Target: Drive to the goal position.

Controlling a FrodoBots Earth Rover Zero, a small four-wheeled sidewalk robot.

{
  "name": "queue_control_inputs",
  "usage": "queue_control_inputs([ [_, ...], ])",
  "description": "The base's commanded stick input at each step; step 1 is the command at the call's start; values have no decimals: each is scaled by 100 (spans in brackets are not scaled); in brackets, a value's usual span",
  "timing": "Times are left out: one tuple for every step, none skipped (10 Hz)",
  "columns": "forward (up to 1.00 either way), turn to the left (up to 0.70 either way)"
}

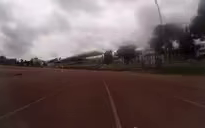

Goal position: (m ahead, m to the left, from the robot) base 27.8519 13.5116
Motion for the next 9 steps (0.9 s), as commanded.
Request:
queue_control_inputs([
  [67,0],
  [67,0],
  [67,0],
  [67,0],
  [67,0],
  [67,0],
  [67,0],
  [67,0],
  [67,0],
])
